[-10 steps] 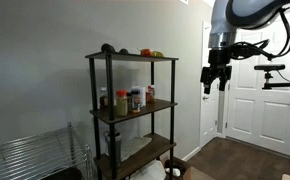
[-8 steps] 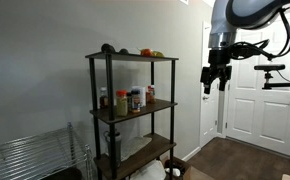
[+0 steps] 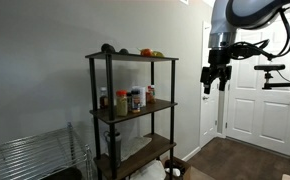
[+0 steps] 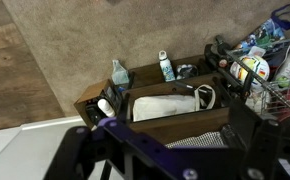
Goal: Put the spice bottle on the top shelf
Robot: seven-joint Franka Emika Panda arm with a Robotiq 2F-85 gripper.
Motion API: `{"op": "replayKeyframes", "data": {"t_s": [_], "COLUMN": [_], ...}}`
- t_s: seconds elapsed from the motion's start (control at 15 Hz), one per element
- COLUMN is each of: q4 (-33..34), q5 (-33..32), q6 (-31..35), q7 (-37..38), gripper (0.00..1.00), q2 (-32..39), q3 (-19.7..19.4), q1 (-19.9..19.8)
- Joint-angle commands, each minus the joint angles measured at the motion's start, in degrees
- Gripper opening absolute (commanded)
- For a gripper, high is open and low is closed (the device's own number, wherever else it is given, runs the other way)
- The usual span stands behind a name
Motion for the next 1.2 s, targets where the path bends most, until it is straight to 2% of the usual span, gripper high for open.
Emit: {"op": "replayKeyframes", "data": {"t_s": [0.0, 0.53, 0.8, 1.13], "q4": [1.8, 11.4, 15.5, 19.1], "q5": [-1.1, -7.6, -11.0, -10.0], "q6": [1.2, 15.2, 17.6, 18.9], "q7": [0.7, 4.5, 6.8, 5.9], "gripper": [1.0, 1.0, 1.0, 1.0], "q2": [2.4, 18.0, 25.5, 31.1], "q3": [0.7, 2.6, 1.5, -0.9], "q1": [-0.2, -3.3, -4.0, -2.9]}}
